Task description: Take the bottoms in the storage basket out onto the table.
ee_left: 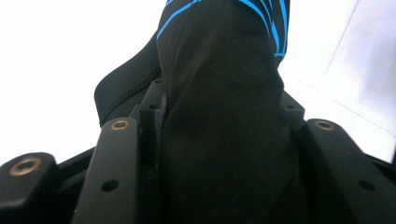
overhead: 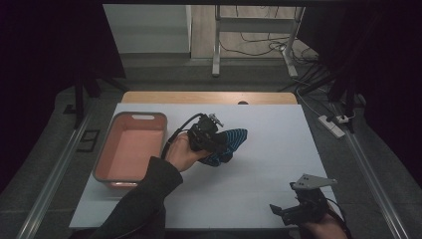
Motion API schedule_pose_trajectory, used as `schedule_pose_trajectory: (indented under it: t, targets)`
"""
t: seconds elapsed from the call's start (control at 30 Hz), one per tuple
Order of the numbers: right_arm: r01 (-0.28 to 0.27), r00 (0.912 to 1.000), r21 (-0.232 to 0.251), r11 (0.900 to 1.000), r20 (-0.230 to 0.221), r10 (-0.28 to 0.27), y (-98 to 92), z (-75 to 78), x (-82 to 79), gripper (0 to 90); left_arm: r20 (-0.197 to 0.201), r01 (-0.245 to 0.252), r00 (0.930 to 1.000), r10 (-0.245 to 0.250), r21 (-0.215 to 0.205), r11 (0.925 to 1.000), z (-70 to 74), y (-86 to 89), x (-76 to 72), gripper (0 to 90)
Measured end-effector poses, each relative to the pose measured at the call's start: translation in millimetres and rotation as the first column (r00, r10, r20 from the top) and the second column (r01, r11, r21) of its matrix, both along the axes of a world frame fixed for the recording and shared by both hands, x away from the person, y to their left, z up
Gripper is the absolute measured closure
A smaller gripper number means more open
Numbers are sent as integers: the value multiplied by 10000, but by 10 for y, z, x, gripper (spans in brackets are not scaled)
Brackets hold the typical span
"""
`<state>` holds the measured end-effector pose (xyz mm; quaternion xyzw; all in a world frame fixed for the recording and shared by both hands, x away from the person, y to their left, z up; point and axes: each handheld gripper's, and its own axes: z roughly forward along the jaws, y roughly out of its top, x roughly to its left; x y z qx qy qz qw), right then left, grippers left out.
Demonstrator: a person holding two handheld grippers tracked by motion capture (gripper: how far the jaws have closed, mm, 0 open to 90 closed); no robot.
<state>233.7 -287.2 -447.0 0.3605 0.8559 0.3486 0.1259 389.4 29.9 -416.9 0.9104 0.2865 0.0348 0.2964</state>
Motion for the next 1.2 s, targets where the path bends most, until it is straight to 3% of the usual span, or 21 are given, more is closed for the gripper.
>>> schedule_pose_trajectory:
  t: [0.77,1.03,1.2]
  targets:
    - [-70,10000,-24,10000,31,70,2,-2,-3,0,-252,-154,9995,168,546,9984,-513,-35,130,497]
    - [-90,10000,-44,9999,13,90,6,-3,-5,0,-348,41,9994,-11,857,9963,-665,-46,162,389]
    - [-98,10000,-66,9999,5,98,7,-2,-6,0,-623,-193,9977,255,979,9950,-748,-55,187,321]
